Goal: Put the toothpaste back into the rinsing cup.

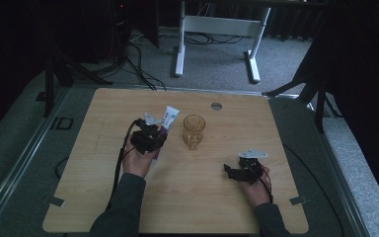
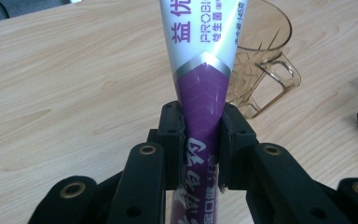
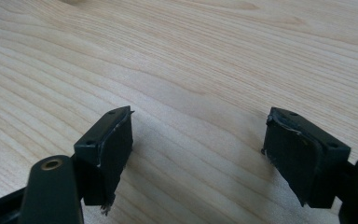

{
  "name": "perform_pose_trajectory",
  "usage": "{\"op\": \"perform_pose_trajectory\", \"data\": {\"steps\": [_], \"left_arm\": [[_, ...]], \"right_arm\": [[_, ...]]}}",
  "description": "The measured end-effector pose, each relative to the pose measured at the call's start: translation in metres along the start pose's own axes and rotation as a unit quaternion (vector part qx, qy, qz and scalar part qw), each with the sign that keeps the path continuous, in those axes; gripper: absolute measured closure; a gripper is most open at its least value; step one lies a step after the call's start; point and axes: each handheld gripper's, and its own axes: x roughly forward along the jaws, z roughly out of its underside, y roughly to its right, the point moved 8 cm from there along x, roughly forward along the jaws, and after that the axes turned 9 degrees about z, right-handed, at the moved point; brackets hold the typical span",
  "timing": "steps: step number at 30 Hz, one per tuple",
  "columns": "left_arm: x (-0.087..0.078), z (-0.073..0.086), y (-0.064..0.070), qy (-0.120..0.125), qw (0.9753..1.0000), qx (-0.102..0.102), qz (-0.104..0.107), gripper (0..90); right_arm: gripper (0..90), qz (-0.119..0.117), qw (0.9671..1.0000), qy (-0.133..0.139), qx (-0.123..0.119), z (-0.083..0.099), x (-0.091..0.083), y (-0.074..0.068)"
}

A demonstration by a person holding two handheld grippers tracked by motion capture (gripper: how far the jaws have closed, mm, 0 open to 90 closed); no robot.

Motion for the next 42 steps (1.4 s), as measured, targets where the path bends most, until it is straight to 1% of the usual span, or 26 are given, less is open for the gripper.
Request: {"op": "perform_pose_trajectory", "data": {"steps": [3,10,16,19,23,25,27,34,38,40,42], "left_arm": [[0.001,-0.001,-0.001,0.004,1.0,-0.001,0.003,73.9],[0.002,-0.005,-0.002,0.015,0.9999,0.0,0.001,73.9],[0.005,-0.009,-0.004,0.022,0.9998,-0.001,0.004,73.9],[0.007,-0.011,-0.004,0.025,0.9996,-0.005,0.009,73.8],[0.01,-0.013,-0.004,0.031,0.9994,-0.007,0.011,73.9],[0.01,-0.014,-0.005,0.037,0.9992,-0.012,0.012,73.9],[0.011,-0.015,-0.005,0.038,0.9991,-0.014,0.014,73.9],[0.01,-0.02,-0.006,0.046,0.9988,-0.013,0.014,73.9],[0.01,-0.025,-0.006,0.053,0.9982,-0.018,0.02,73.9],[0.01,-0.027,-0.006,0.051,0.9983,-0.02,0.017,73.9],[0.01,-0.029,-0.007,0.055,0.9981,-0.022,0.016,73.9]], "right_arm": [[23.5,0.0,1.0,0.0,0.0,0.0,0.0,0.0],[23.5,0.0,1.0,0.0,-0.001,0.0,0.0,0.0],[23.5,0.0,1.0,0.0,0.0,0.0,0.0,0.0],[23.5,0.0,1.0,0.0,0.001,0.0,0.0,0.0],[23.5,0.0,1.0,0.0,0.001,0.0,0.0,0.0],[23.5,0.0,1.0,0.0,0.001,0.0,0.0,0.0],[23.5,0.0,1.0,0.0,0.001,0.0,0.0,0.0],[23.5,0.0,1.0,0.0,0.001,0.0,0.0,0.0],[23.5,0.0,1.0,0.0,0.001,0.0,0.0,0.0],[23.5,0.0,1.0,-0.001,0.001,0.0,0.0,0.0],[23.5,0.0,1.0,-0.001,0.001,0.0,0.0,0.0]]}}
